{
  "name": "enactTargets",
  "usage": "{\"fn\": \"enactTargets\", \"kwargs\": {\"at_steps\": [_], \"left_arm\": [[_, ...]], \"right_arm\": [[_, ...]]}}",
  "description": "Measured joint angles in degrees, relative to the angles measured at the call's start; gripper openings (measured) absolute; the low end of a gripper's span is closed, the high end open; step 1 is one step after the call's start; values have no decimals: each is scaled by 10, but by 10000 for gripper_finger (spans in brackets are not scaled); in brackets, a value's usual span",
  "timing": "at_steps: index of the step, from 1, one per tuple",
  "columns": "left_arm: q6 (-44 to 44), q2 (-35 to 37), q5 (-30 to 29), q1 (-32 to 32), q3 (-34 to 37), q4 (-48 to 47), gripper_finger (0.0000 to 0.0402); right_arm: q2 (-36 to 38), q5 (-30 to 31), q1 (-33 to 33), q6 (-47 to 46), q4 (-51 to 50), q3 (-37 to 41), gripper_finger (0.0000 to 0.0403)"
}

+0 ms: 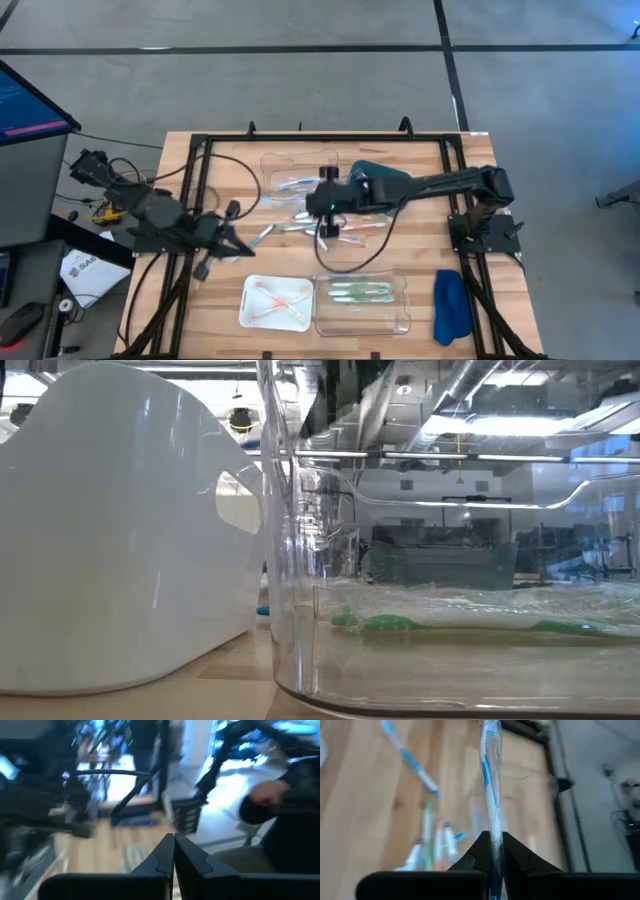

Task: Pick & Place Toothbrushes
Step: Put the blue toothbrush into the top transparent bin

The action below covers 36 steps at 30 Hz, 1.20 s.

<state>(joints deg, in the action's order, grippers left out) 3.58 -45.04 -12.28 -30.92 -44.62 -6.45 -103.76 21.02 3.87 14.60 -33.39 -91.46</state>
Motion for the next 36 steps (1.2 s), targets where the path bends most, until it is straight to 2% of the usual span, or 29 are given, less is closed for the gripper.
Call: {"fn": "enactTargets", "kwargs": {"at_steps": [3,8,12,14,19,22,24,28,36], "left_arm": [[-28,16,0,-28,32,60,3],[-38,1,-1,-43,64,118,5],[-35,-32,-2,-49,71,134,4],[-34,-48,-2,-50,71,140,3],[-34,-86,-2,-51,70,162,3],[-34,-96,-2,-51,70,169,4],[-34,-98,-2,-51,70,169,3],[-34,-96,-2,-58,70,169,3],[-36,-96,0,-74,70,168,3]], "right_arm": [[17,-5,-28,17,19,-1,15],[11,-76,-96,16,10,0,15],[-10,-77,-138,2,-37,5,15],[-14,-80,-152,-10,-24,0,15],[-49,-86,-172,-130,-31,-10,15],[-73,-84,-168,-143,-51,-19,15],[-97,-86,-161,-139,-33,-36,15],[-152,-90,-151,-137,-63,-82,15],[-253,-89,-160,-122,-176,-226,16]]}}
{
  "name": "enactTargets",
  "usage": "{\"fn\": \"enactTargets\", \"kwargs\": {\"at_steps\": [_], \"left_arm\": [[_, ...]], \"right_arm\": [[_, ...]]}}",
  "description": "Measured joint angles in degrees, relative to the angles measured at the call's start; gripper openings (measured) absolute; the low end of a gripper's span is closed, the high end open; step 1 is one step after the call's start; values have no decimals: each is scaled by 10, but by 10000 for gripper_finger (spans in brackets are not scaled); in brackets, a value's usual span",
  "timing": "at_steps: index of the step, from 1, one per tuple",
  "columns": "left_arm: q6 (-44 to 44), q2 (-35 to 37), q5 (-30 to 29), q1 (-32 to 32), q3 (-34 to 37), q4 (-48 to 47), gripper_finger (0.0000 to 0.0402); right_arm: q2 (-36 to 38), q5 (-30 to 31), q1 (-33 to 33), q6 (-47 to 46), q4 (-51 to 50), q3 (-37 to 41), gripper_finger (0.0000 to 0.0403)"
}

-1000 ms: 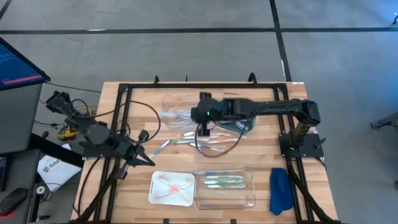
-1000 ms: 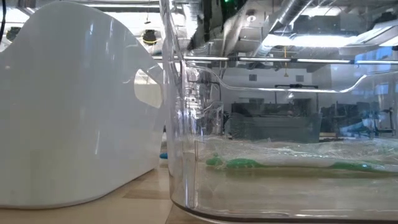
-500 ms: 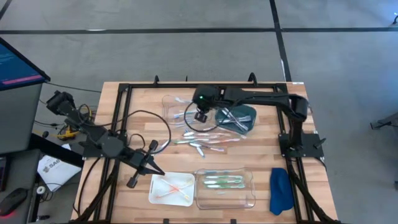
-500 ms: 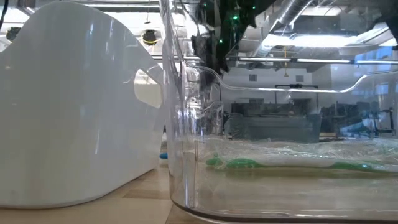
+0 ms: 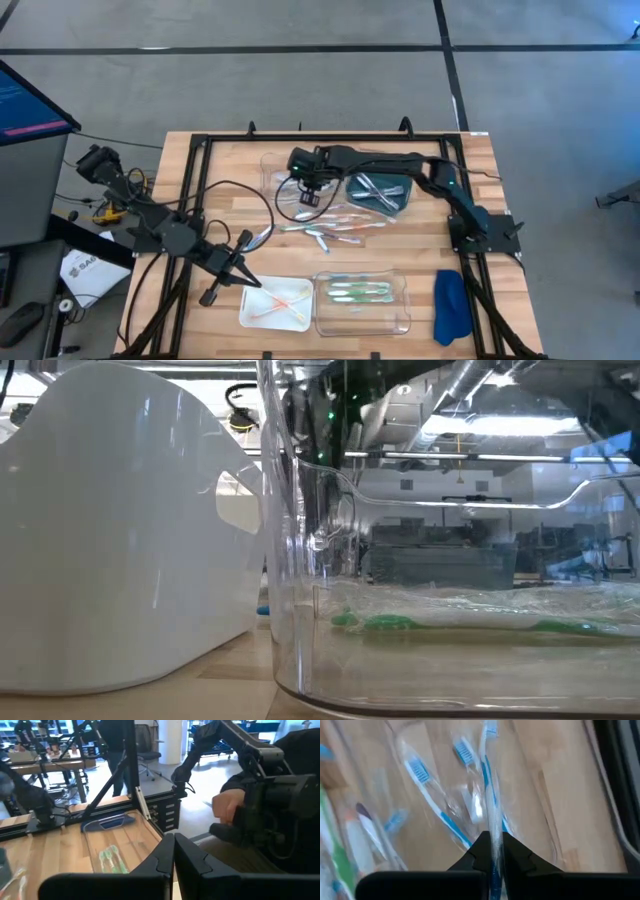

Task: Pick & Place Toothbrushes
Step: Put the blue toothbrush into the top transparent bin

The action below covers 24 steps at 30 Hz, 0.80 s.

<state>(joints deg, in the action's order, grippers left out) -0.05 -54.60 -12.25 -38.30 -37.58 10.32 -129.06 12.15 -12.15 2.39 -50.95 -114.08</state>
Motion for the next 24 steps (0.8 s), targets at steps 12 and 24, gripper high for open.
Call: {"fn": "enactTargets", "kwargs": {"at_steps": [12,24], "left_arm": [[-1,0,0,-26,1,-4,3],[-1,0,-2,-29,1,-4,3]], "right_arm": [[-64,-1,-11,1,-103,-77,36],[-59,-1,-11,-5,-104,-77,116]]}}
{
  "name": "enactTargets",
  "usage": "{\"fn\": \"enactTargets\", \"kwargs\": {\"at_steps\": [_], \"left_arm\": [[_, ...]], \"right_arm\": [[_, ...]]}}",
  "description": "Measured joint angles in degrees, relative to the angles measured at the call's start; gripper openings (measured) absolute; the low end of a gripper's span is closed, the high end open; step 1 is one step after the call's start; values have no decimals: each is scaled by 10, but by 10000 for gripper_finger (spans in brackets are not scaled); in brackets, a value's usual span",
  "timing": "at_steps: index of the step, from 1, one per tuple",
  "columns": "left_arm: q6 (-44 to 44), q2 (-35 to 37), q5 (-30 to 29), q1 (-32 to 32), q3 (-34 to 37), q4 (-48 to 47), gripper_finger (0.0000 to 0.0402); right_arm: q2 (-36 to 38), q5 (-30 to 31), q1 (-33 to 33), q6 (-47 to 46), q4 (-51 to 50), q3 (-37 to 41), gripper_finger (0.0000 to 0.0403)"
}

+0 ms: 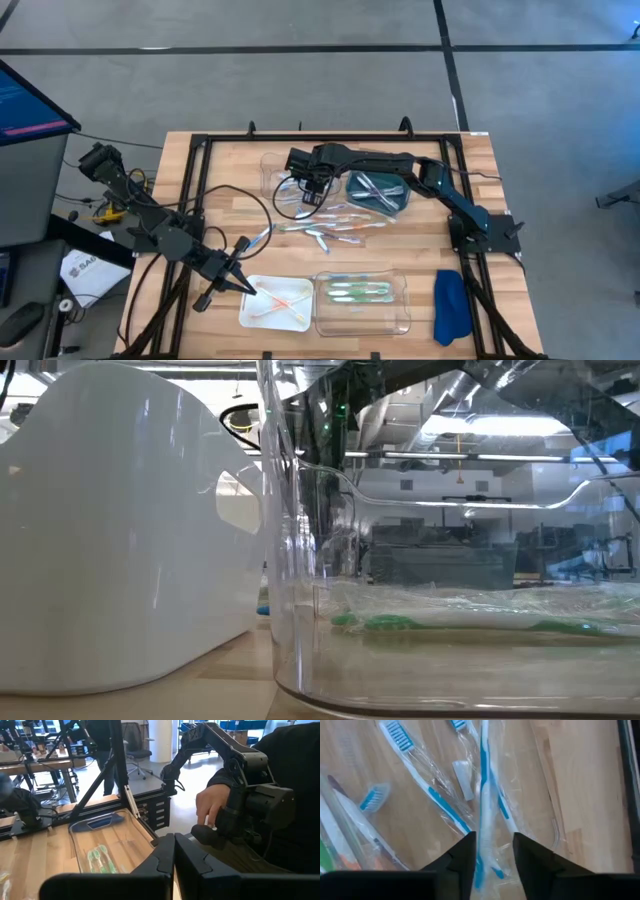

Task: Pick & Place Toothbrushes
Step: Put the blue toothbrush into the top transparent bin

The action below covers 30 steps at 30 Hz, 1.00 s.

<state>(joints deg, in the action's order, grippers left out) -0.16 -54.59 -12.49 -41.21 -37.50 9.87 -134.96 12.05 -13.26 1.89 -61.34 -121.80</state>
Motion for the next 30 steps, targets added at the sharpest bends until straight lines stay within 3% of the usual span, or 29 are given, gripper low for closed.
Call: {"fn": "enactTargets", "kwargs": {"at_steps": [12,24,30], "left_arm": [[2,0,1,0,0,-6,3],[11,0,2,0,0,-12,3],[38,0,-23,0,19,-13,3]], "right_arm": [[0,30,0,11,3,0,238],[3,32,10,39,-82,-133,230],[64,27,40,38,-46,-115,227]]}}
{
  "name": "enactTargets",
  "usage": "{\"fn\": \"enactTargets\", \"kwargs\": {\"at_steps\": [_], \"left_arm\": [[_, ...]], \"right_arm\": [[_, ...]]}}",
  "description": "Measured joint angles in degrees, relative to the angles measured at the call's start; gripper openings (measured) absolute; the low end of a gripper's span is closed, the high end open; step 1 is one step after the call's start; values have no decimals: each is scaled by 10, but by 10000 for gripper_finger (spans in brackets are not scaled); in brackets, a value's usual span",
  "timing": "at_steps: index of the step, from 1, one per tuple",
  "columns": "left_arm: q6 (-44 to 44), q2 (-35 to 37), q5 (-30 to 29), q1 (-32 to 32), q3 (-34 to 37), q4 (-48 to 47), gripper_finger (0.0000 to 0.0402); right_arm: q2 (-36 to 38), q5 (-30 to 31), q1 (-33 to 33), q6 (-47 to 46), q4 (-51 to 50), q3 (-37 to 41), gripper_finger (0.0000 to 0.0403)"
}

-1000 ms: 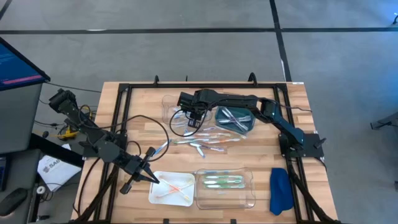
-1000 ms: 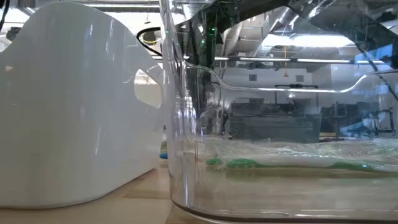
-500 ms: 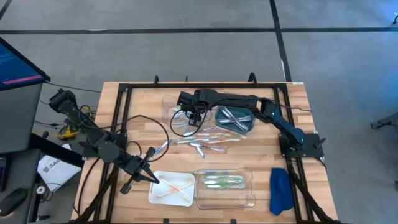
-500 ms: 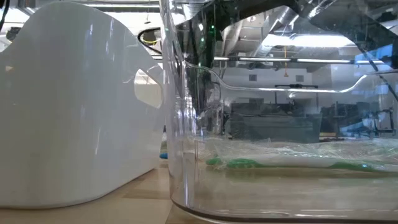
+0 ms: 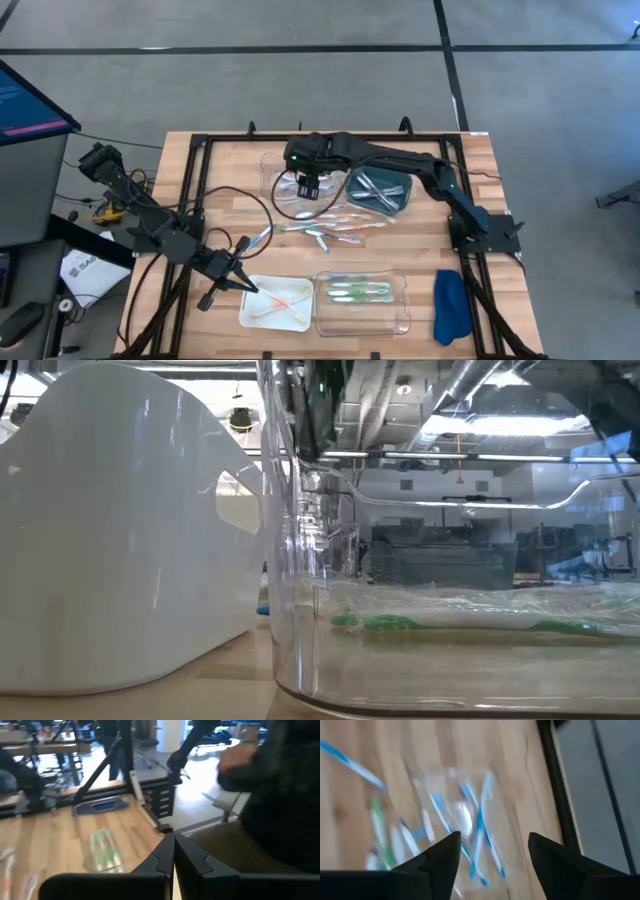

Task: Pick & Place Toothbrushes
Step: Put the blue toothbrush into the top transparent bin

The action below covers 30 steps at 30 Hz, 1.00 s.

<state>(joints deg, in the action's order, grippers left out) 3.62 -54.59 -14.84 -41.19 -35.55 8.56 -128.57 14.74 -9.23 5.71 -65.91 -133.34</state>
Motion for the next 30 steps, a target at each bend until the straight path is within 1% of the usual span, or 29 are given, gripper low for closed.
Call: {"fn": "enactTargets", "kwargs": {"at_steps": [4,7,14,16,21,24,26,28,30], "left_arm": [[1,0,-23,0,9,2,3],[14,0,-23,0,10,5,3],[44,-9,-23,0,10,8,3],[50,-19,-23,0,10,12,3],[61,-50,-23,0,10,28,3],[61,-61,-23,0,10,32,3],[63,-63,-27,2,10,33,3],[67,-63,-28,3,10,34,3],[74,-63,-28,3,10,35,3]], "right_arm": [[25,-14,32,17,33,1,228],[41,-30,59,33,54,0,227],[47,-35,112,56,70,0,226],[47,-50,120,60,70,0,226],[47,-124,133,63,75,0,225],[47,-134,139,51,81,0,225],[49,-134,142,44,93,11,225],[50,-134,146,38,121,41,225],[49,-134,148,25,128,71,225]]}}
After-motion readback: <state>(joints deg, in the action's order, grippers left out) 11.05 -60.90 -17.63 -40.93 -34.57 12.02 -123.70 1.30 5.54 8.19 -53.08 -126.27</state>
